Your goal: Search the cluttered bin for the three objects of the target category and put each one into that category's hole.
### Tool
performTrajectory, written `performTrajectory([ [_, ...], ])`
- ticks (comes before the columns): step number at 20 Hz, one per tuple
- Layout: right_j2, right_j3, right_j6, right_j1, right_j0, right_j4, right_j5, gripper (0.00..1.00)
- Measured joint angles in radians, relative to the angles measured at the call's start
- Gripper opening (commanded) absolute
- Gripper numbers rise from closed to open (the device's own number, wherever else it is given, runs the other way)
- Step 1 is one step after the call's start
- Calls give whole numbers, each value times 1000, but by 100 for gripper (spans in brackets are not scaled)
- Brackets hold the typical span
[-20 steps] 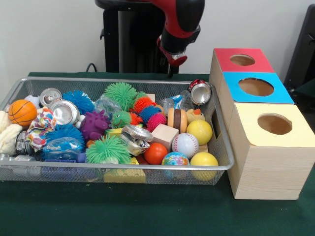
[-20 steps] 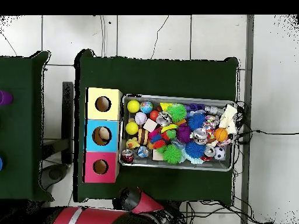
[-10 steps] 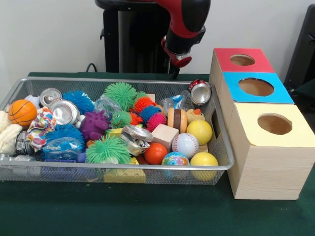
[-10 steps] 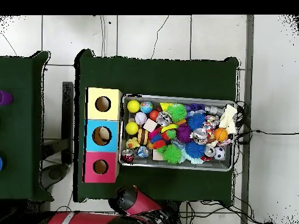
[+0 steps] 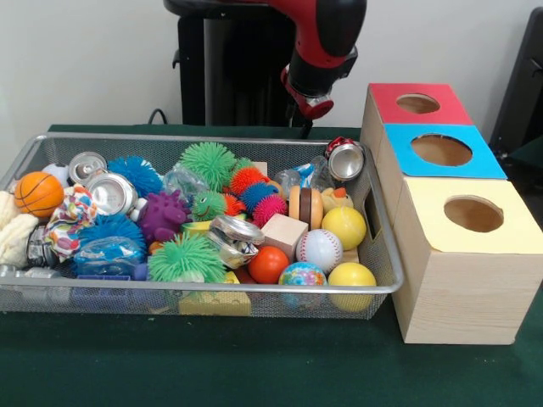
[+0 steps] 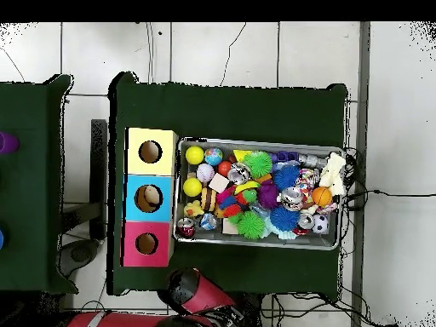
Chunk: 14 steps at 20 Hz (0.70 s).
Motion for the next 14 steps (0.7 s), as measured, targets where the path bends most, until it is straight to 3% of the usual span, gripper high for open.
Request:
performTrajectory([
  [14,-77,-70,0,31,89,38,137,100],
])
